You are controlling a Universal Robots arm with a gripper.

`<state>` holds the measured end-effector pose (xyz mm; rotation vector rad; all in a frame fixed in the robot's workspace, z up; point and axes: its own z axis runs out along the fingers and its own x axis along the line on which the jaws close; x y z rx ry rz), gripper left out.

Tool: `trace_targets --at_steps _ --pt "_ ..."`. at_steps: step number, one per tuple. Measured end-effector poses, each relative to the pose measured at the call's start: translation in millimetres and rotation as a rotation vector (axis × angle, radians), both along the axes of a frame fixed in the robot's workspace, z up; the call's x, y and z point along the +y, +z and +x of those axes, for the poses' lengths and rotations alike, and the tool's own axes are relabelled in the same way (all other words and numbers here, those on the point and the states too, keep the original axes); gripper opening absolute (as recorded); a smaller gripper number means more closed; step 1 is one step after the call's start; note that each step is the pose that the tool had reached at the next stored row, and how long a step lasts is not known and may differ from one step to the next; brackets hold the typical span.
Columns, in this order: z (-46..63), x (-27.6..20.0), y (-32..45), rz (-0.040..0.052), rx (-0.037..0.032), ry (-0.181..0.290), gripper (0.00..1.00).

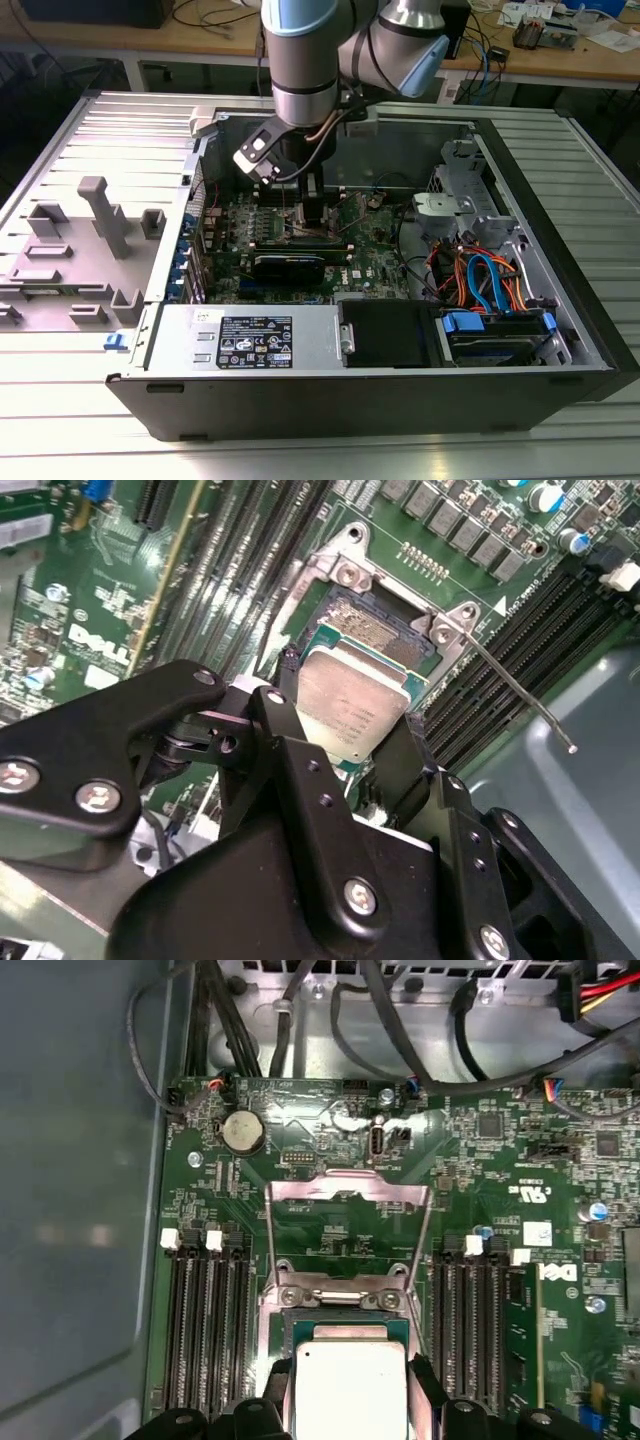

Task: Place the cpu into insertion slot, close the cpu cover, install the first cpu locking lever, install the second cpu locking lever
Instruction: 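Place the cpu into insertion slot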

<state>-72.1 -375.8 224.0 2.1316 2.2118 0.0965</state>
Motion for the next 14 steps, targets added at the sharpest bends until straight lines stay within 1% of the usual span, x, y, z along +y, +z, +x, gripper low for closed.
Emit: trace_targets --at_steps 4,8,14 --pt "-1.4 0.5 -6.3 -0.0002 0.0001 0.0 0.55" --pt "-2.9 0.9 -9.1 -0.0004 0.0004 -0.008 0.55" --pt "-2.9 1.3 -17.7 -0.0005 0.0042 -0.009 0.55"
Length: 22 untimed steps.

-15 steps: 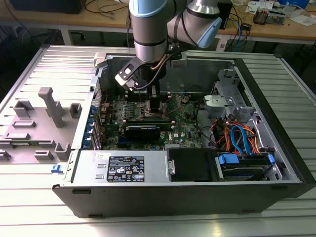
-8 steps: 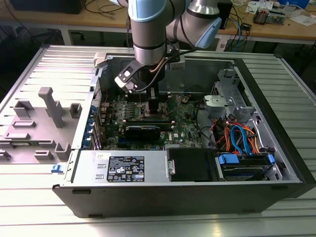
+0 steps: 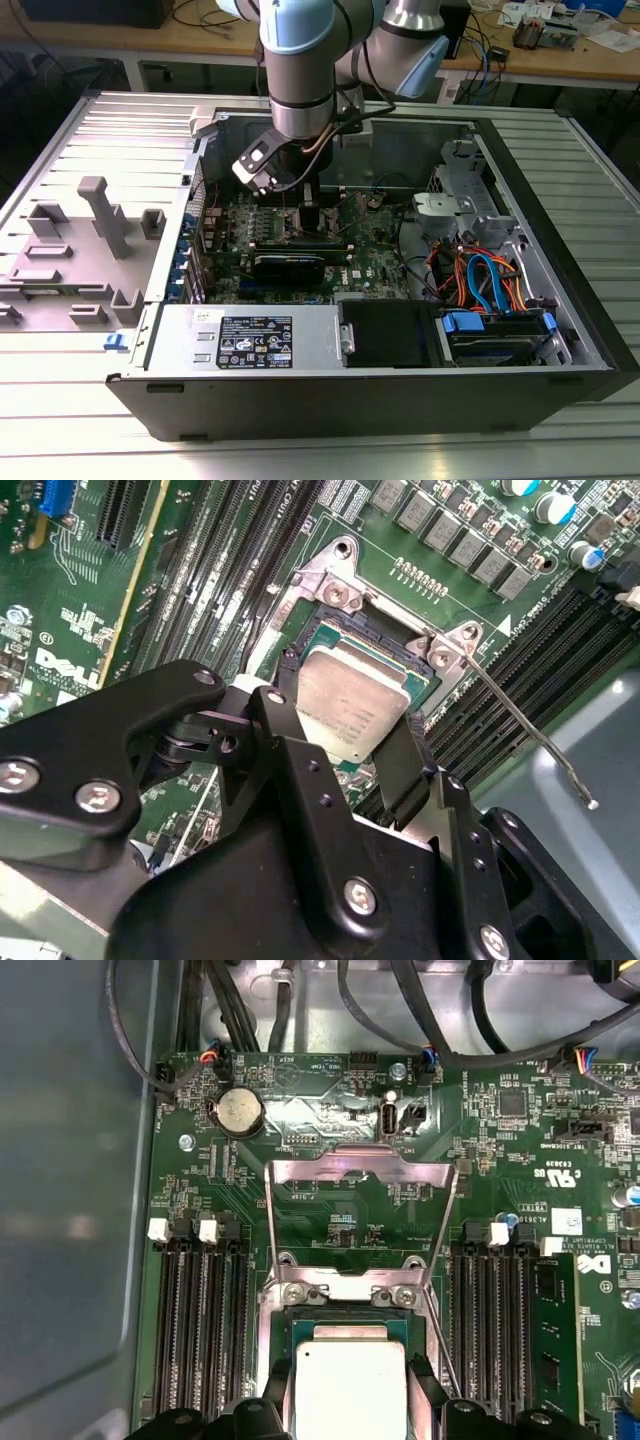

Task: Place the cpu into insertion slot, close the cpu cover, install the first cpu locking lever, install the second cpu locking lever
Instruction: 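Place the cpu into insertion slot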

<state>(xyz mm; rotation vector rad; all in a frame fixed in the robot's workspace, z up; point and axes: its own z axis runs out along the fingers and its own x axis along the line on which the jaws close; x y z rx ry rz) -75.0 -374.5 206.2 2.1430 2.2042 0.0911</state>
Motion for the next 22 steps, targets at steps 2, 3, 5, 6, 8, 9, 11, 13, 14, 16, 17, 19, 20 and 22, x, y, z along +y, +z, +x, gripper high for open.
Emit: trace_targets --at_steps 2,3,5,6,8,9,11,13,14,16,17,19,20,22 --pt "0.0 0.3 -0.6 0.0 0.0002 -0.004 0.55" --pt "0.0 0.3 -0.9 0.0001 0.0002 -0.006 0.55" --pt "0.0 0.3 -1.8 0.0001 0.0002 -0.006 0.55" --pt "0.0 0.4 -2.4 0.0002 0.0002 -0.006 0.55" --pt "0.0 0.4 -3.8 0.0 0.0004 -0.006 0.55" --pt "-0.1 0.4 -4.0 -0.0001 0.0005 -0.006 0.55" --pt "0.0 0.4 -4.8 0.0001 0.0004 -0.006 0.55" --pt "0.0 0.5 -5.5 0.0001 0.0009 -0.006 0.55" --pt "-0.1 0.5 -5.6 -0.0001 0.0011 -0.006 0.55" --pt "-0.1 0.5 -5.6 -0.0001 0.0012 -0.006 0.55" --pt "-0.1 0.5 -5.6 0.0 0.0011 -0.006 0.55" --pt "0.0 0.6 -5.7 0.0 0.001 -0.014 0.55" --pt "0.0 0.7 -5.7 -0.0003 0.0009 -0.016 0.55" --pt "0.0 1.4 -5.7 -0.0021 0.001 -0.017 0.55"
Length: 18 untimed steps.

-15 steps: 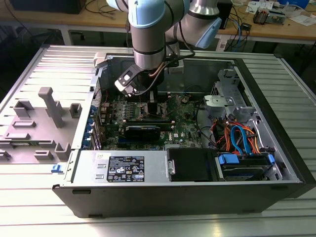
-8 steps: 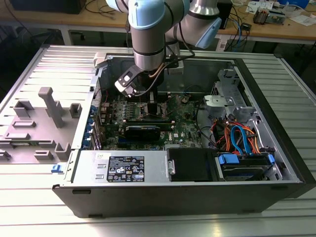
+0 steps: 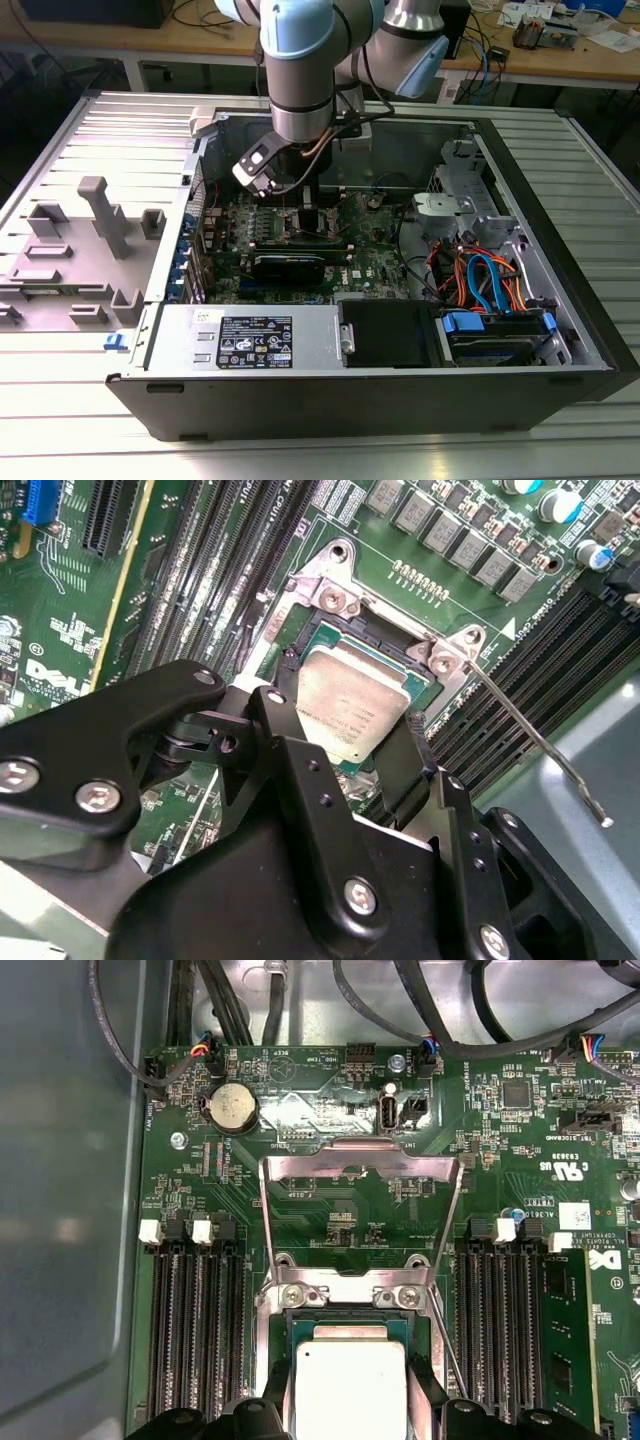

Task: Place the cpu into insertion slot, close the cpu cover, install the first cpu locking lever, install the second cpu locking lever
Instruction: 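Place the cpu into insertion slot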

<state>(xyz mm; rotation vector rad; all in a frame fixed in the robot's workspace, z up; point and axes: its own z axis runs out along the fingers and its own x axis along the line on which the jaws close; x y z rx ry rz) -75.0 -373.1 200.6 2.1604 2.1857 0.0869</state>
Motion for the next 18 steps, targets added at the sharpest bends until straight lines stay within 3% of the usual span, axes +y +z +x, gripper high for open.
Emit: trace_targets --at_steps 8,9,10,11,18 --pt "0.6 1.2 -0.9 -0.0039 0.0002 0.0 0.55" --pt "0.6 1.2 -1.0 -0.007 0.0 0.0 0.55" --pt "0.5 1.3 -0.9 -0.0174 0.0002 0.0 0.55" --pt "0.6 1.4 -0.9 -0.0187 0.0002 0.0 0.55" --pt "0.6 2.5 -1.9 -0.0189 0.0004 0.0 0.55"
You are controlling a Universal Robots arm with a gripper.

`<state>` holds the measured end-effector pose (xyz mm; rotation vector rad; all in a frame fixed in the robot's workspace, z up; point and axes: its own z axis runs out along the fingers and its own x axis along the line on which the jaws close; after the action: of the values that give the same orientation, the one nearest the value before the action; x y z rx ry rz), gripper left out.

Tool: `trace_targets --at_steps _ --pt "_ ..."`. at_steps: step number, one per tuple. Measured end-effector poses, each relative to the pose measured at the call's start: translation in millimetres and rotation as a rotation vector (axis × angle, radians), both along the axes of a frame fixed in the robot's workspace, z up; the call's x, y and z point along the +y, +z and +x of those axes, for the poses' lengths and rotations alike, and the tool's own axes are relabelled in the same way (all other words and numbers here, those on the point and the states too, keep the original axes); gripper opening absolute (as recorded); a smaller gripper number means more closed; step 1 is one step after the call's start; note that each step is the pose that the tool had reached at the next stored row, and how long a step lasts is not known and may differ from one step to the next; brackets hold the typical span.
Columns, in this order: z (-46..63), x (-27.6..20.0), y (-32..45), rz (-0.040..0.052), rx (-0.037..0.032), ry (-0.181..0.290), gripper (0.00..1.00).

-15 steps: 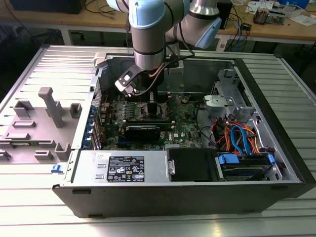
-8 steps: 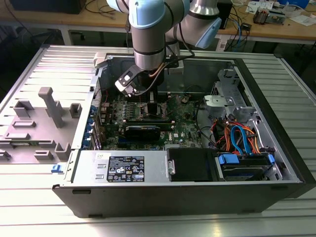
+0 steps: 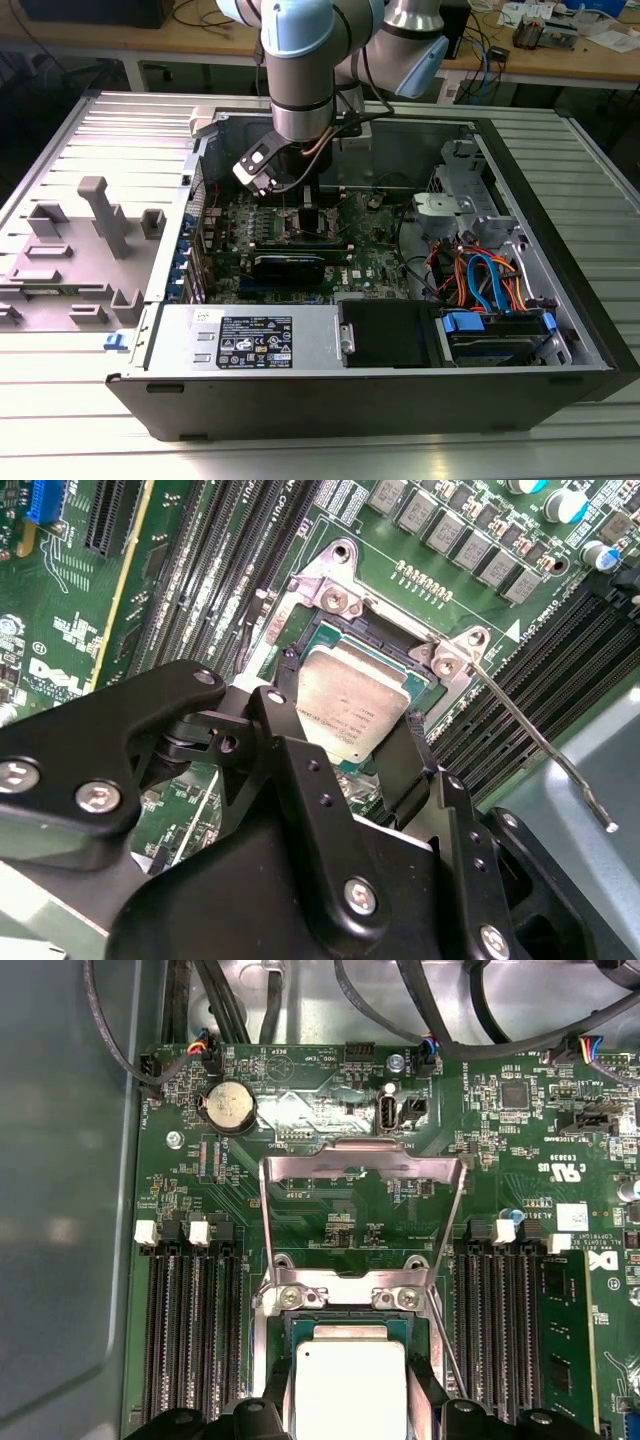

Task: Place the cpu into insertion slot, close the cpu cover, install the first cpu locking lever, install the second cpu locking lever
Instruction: 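Place the cpu into insertion slot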

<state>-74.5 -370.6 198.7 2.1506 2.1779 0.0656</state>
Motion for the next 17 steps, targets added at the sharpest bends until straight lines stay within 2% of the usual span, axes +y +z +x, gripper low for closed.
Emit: trace_targets --at_steps 13,14,15,17 --pt "0.0 1.1 -1.4 0.0007 -0.0003 0.0 0.55" --pt "0.1 1.2 -1.8 0.0015 -0.0008 0.0 0.56" --pt "0.1 1.1 -1.6 0.0009 -0.0006 0.0 0.62" --pt "0.0 1.0 -1.4 0.0002 -0.0002 0.0 0.62"
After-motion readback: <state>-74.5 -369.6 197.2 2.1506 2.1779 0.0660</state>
